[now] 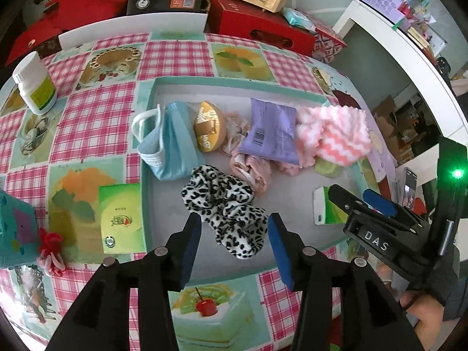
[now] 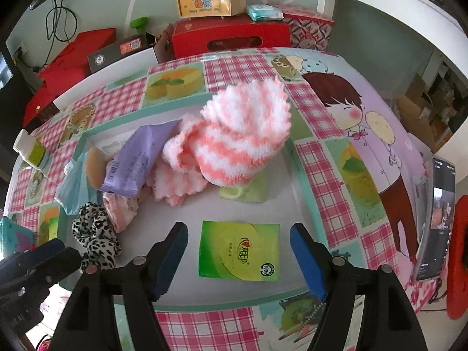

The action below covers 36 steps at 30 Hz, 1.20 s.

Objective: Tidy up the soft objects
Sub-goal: 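Open the left gripper to drop the scrunchie in the tray while the right releases the tissue pack, then move both grippers away from the tray toward the pink bow toy and second tissue pack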

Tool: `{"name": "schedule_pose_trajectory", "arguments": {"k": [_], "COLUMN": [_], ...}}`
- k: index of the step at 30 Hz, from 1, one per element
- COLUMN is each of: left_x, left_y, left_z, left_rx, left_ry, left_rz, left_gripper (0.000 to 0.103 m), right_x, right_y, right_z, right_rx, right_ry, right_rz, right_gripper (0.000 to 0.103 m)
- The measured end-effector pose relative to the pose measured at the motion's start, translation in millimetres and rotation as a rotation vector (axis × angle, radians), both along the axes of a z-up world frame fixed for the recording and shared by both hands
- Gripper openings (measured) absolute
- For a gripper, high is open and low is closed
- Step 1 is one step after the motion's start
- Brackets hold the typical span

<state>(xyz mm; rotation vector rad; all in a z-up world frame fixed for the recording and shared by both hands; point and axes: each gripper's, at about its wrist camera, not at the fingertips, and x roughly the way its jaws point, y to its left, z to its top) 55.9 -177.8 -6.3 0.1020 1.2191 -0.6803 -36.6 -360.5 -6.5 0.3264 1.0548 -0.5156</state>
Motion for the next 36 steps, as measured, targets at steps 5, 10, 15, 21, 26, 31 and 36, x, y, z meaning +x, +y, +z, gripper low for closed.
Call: {"name": "schedule_pose_trajectory", "arguments": {"k": [5, 10, 15, 21, 26, 31, 36], "left_x": [8.7, 21.5, 27.4, 32.8, 33.4, 33.9, 35.1], "left_y": [8.2, 21.4, 29.2, 30.3, 29.5, 25.8, 26.7], "left_z": [-2.6, -2.6, -1.6, -10.2, -11.9, -15.7, -16.3], "left_rx": [0.035, 0.051, 0.049, 0.043, 0.045, 0.051, 0.040], "left_ry": [-0.046, -0.106, -0.131, -0.108, -0.129, -0.119, -0.113], "left_rz": [0.067, 0.162, 0.200, 0.231, 0.241, 0.222, 0.224], "left_gripper": [0.086, 0.093, 0.097, 0.097, 0.097, 0.097, 0.097], "right_x": [2.8, 2.1, 2.9, 6.7, 8.0, 11.3, 10.8], "right_y": [1.1, 1.2, 0.0, 4.8, 9.9, 11.0, 10.9], "right_z": [-2.9, -2.7, -4.9, -8.2, -9.8, -17.4, -15.7], "right_rx": [-0.004, -0.027, -0.025, -0.033, -0.032, -0.027, -0.037], "right_ry": [0.015, 0.025, 0.011, 0.010, -0.009, 0.010, 0.009], "right_rz": [0.008, -0.002, -0.016, -0.007, 0.007, 0.024, 0.025], "right_gripper": [0.101, 0.103, 0.103, 0.103, 0.103, 0.103, 0.103]}}
